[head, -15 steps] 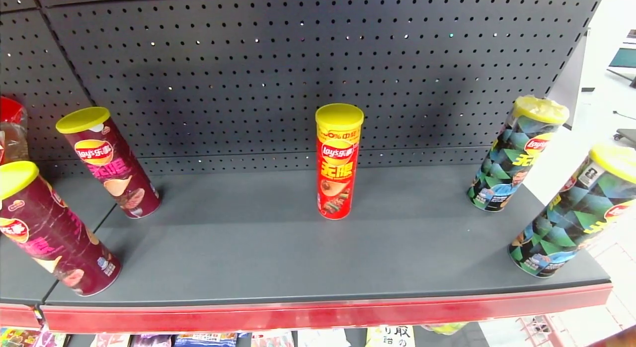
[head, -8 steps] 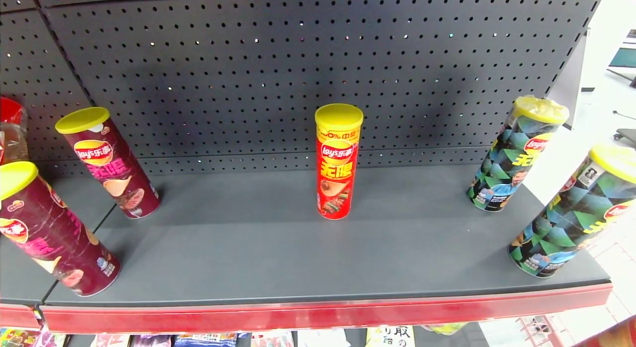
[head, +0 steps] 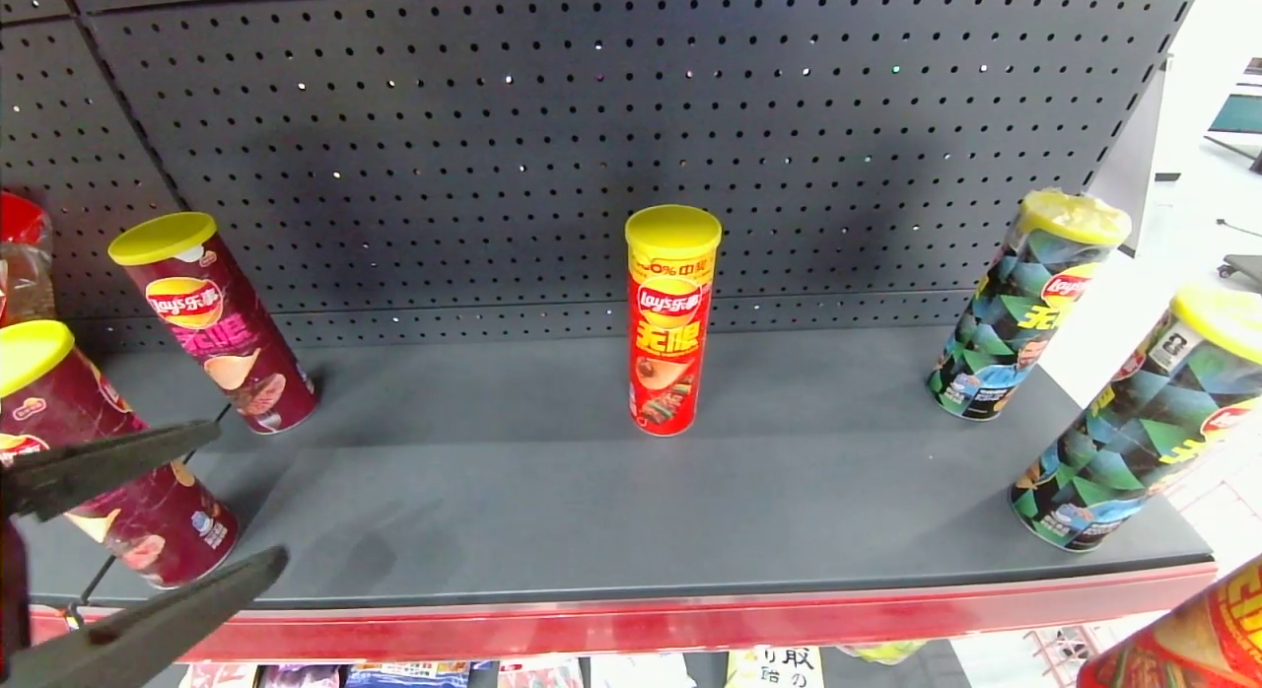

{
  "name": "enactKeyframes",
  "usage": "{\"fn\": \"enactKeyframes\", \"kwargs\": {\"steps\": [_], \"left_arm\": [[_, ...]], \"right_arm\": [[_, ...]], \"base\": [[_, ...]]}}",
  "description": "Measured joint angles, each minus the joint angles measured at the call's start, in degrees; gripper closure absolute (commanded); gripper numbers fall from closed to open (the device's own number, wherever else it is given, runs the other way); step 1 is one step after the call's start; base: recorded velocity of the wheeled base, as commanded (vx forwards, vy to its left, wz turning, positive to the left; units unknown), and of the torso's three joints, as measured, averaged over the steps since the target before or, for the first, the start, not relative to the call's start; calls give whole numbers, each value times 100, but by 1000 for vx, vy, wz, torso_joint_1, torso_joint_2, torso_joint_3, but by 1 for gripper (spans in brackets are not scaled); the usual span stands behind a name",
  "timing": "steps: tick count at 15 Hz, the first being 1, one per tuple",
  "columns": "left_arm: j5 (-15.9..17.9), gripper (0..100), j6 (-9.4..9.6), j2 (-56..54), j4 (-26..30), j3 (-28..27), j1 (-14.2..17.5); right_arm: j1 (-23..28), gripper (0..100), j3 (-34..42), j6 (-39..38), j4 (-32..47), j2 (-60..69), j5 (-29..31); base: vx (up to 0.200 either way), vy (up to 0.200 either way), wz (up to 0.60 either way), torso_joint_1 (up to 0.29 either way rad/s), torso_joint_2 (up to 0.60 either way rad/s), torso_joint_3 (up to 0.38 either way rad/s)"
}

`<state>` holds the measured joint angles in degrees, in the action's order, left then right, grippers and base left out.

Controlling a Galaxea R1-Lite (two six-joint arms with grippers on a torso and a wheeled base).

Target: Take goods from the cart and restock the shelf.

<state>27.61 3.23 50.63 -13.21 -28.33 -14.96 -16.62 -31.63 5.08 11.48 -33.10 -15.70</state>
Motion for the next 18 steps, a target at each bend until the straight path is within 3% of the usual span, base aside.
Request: {"fn": "enactKeyframes", "kwargs": {"steps": [3,7,10,18], "left_arm": [[230,0,145,1607,-767,-647,-519],[468,0,350,3357,-1218,-1799,-1034],[517,0,547,4330,-1495,-2566,-1128],[750,0,616,5650,-1541,-3903,-1153]], "right_arm": [[2,100,0,0,0,-39,24],[11,100,0,-5,4,-44,43],[20,100,0,-11,11,-35,55],[22,100,41,-11,15,-41,57]], "base": [[0,0,0,0,0,0],[0,0,0,0,0,0],[0,0,0,0,0,0],[0,0,0,0,0,0]]}}
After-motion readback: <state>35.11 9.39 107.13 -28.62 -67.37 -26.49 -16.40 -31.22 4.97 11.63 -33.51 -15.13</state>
